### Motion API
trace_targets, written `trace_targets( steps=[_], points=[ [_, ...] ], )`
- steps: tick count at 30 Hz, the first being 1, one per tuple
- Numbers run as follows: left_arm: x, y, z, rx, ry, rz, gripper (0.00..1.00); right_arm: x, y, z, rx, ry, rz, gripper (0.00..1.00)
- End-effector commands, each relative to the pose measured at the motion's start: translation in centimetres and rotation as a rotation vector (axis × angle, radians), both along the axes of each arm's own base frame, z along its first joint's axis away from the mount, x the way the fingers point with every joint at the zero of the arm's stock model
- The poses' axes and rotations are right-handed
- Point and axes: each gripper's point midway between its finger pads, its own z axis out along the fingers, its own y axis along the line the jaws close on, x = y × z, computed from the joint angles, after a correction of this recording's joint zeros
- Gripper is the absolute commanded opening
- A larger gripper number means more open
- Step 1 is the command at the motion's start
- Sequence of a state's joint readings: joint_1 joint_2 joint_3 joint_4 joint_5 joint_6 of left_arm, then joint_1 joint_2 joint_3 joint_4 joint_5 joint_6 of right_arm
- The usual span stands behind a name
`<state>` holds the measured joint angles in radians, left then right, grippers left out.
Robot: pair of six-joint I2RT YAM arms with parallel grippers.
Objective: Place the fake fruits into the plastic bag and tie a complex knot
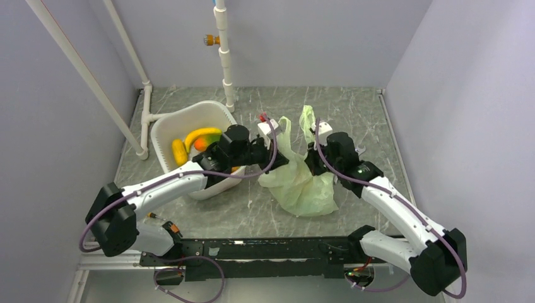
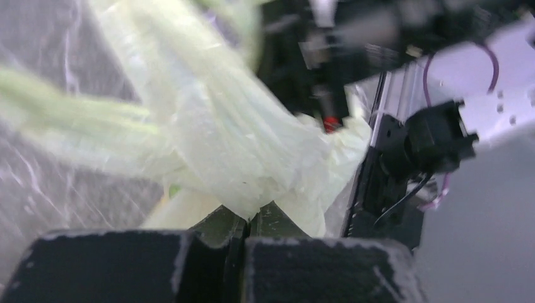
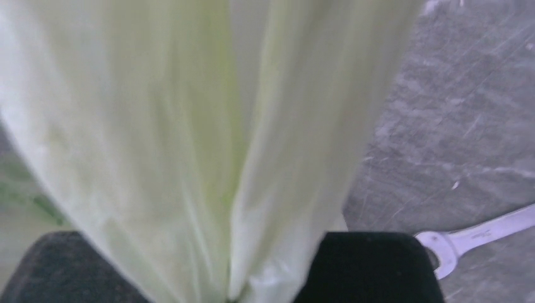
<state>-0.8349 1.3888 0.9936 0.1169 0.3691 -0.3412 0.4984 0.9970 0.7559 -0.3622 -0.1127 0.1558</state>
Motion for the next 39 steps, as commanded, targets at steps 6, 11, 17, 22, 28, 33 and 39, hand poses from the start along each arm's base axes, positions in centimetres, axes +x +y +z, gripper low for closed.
trace_targets(
  steps=[6,11,17,22,28,33,39],
  points=[
    [-5.3,0.9,-5.0,0.241,-0.872,-0.549,0.00,3.9,-0.3,-4.2,-0.257,0.013,0.207,0.00],
    [-6.7,2.1,-12.0,0.423,-1.109,-0.764,0.00,2.6,1.3,-7.4,-0.229,0.183,0.314,0.00],
    [-6.7,2.1,-15.9,0.561,-1.203,-0.872,0.00,1.9,1.4,-11.4,-0.280,0.291,0.341,0.00],
    [-6.8,2.0,-18.0,0.642,-1.247,-0.925,0.00,3.3,1.2,-13.5,-0.343,0.325,0.302,0.00],
    [-6.4,2.2,-16.7,0.631,-1.134,-0.854,0.00,3.7,2.7,-12.1,-0.299,0.313,0.367,0.00],
    [-7.5,2.3,-10.5,0.399,-0.966,-0.756,0.00,2.4,3.4,-3.6,-0.127,0.144,0.477,0.27],
    [-7.2,3.8,-8.0,0.310,-0.933,-0.710,0.27,0.1,1.5,1.7,-0.005,0.052,0.492,0.87]
  ],
)
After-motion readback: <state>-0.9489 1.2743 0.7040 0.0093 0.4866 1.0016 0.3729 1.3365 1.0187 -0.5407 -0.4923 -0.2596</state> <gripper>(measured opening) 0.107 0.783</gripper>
